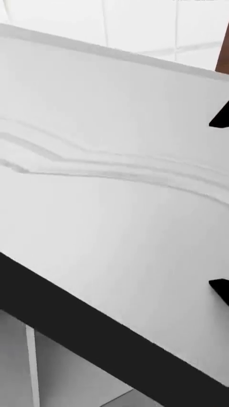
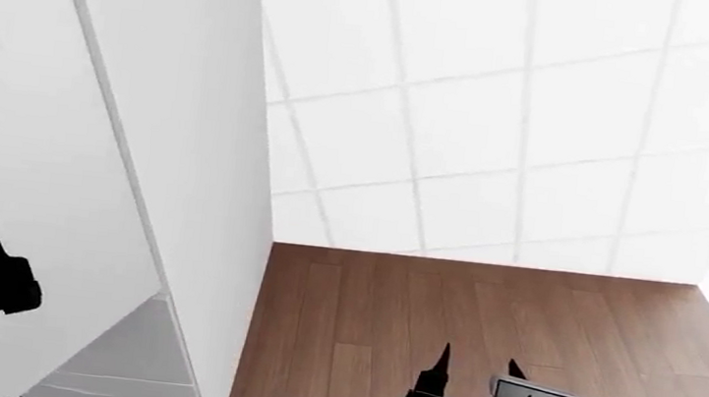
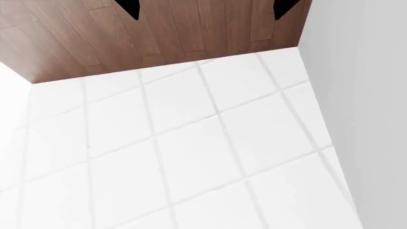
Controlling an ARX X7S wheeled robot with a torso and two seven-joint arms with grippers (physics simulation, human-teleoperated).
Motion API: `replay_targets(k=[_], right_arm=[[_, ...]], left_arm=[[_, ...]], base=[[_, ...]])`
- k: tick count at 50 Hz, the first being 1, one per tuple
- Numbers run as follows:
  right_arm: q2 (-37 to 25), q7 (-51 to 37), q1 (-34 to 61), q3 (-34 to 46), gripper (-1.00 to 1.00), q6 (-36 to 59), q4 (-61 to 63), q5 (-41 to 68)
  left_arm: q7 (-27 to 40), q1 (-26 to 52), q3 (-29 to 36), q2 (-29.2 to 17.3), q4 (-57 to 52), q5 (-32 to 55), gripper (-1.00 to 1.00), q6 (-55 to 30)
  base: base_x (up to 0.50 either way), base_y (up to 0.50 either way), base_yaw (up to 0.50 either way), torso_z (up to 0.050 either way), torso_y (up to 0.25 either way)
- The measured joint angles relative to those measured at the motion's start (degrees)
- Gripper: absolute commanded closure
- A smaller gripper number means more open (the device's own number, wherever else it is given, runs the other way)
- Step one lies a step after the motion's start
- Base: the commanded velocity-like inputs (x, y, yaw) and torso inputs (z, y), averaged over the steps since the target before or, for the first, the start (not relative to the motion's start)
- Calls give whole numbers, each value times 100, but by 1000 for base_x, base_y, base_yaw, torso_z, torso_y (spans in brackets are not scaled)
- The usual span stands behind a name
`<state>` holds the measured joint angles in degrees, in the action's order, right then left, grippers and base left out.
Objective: Close the side bottom right group 3 doors
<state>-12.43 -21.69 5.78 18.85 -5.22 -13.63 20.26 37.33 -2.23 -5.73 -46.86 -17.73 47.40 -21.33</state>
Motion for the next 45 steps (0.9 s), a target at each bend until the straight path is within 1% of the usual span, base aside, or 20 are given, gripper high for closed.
replay_targets(k=[10,21,30,45], right_arm=[[-13,-17,-6,15,-100,-16,3,16],[-25,-30,-4,30,-100,-35,-9,35],[-31,-35,2,43,-100,-59,-32,48],[-51,-51,1,61,-100,-82,-33,74]], left_arm=[[-26,1038,381,-93,305,-151,-100,-445],[-161,2272,913,-53,774,-507,-100,-929],[-298,3220,1352,59,1195,-815,-100,-1279],[-458,4367,1972,367,2177,-1466,-100,-1722]], base=[[4,0,-1,2,1],[1,0,0,1,0],[2,0,0,1,1],[8,0,-4,2,0]])
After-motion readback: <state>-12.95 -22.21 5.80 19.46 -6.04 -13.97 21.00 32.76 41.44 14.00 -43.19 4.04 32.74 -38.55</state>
